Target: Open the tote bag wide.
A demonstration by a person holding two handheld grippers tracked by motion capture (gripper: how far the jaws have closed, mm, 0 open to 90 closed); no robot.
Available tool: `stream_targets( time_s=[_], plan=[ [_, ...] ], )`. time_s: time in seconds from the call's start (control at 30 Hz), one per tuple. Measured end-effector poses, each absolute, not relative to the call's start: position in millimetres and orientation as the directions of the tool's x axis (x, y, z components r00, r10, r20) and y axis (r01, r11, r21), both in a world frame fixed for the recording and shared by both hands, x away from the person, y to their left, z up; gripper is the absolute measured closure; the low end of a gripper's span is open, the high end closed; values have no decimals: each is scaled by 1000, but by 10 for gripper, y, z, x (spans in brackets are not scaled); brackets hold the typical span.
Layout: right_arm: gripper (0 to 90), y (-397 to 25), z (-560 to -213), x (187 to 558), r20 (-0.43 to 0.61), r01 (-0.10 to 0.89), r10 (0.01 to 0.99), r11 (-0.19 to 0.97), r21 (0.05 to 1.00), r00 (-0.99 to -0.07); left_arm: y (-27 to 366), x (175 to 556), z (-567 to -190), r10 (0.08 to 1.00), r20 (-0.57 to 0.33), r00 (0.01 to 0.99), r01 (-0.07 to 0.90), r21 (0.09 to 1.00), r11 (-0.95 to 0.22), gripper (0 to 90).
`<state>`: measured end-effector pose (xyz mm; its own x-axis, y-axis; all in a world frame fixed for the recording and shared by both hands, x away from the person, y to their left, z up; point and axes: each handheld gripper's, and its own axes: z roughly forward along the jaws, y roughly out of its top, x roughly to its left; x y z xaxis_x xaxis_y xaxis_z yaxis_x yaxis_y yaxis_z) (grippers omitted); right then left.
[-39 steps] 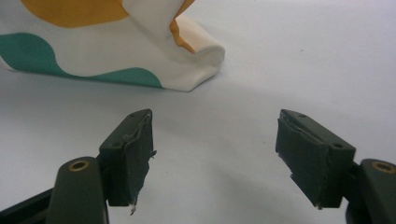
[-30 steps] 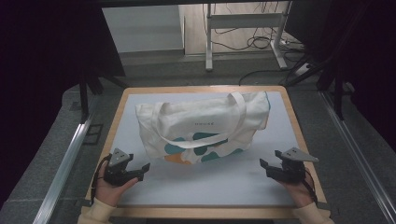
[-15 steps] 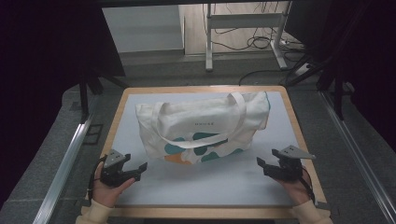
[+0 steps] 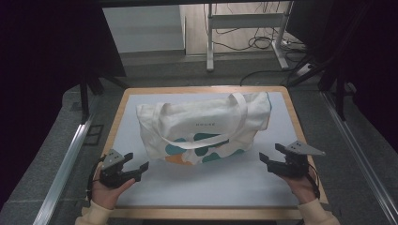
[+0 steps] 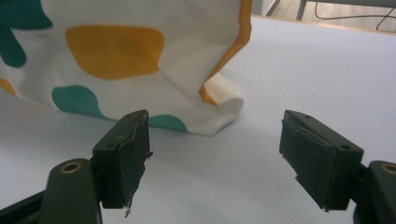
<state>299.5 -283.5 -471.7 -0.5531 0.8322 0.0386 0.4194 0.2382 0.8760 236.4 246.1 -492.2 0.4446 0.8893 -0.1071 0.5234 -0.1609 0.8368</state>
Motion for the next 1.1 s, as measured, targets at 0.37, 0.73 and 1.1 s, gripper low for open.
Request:
stream_targets(
  time_s=[0.37,0.73,1.1],
  plan=[
    [233,-2942,-4497,3065,65,394,826,195,898,-559,2458,2394,-4644,884,-118,452,492,860,-137,250],
    [222,-2916,-4243,3271,40,373,817,219,902,-576,2494,2462,-4355,869,-140,475,458,882,-109,231],
    [253,-2817,-4072,3579,63,367,798,205,908,-600,2356,2690,-4251,846,-174,505,462,882,-95,232]
  ],
)
